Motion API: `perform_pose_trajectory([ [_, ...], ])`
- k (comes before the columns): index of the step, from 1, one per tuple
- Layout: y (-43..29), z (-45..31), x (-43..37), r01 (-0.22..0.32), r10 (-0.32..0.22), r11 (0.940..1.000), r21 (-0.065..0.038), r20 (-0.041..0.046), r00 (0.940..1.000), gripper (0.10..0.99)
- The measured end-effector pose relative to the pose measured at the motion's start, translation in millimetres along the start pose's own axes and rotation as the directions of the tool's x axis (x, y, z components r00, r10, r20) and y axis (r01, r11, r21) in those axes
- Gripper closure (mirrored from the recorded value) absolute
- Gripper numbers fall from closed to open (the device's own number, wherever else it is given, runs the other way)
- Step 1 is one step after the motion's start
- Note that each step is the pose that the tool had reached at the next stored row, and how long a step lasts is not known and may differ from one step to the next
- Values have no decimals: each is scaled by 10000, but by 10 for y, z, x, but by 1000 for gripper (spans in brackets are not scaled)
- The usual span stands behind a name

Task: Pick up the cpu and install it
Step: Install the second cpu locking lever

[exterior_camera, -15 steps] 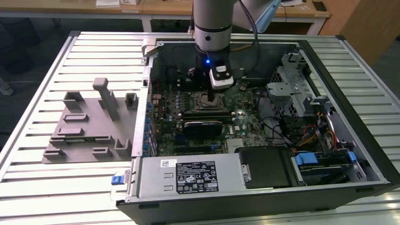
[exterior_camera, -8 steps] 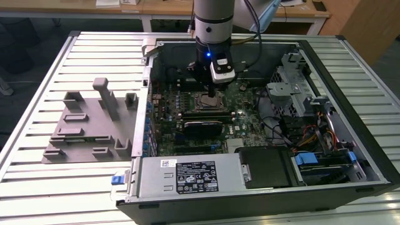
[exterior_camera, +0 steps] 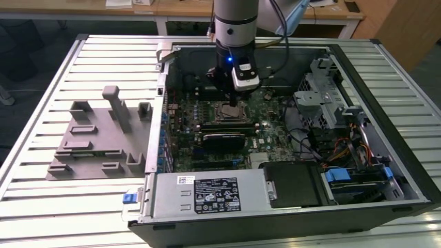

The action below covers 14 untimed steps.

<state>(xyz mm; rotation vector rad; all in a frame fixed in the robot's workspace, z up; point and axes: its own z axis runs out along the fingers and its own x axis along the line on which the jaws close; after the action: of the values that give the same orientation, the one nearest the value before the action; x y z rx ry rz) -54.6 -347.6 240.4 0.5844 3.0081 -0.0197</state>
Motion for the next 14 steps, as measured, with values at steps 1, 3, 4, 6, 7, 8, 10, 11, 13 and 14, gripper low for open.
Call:
perform_pose_trajectory([
  [1,0,-10,-1,0,0,10000,0,0,10000,980],
  [3,0,-27,-2,0,0,10000,0,0,10000,980],
  [4,0,-36,-3,0,0,10000,-2,1,10000,980],
  [6,0,-55,-4,0,0,10000,-1,1,10000,980],
  [7,0,-58,-5,0,0,10000,-1,1,10000,980],
  [8,1,-58,-5,0,0,10000,-3,1,10000,980],
  [10,0,-59,-5,0,0,10000,-3,1,10000,980],
  [11,-1,-61,-5,1,-1,10000,0,0,10000,980],
  [13,-13,-61,-10,1,-1,10000,0,0,10000,980],
  [14,-25,-60,-15,0,0,10000,-1,0,10000,980],
])
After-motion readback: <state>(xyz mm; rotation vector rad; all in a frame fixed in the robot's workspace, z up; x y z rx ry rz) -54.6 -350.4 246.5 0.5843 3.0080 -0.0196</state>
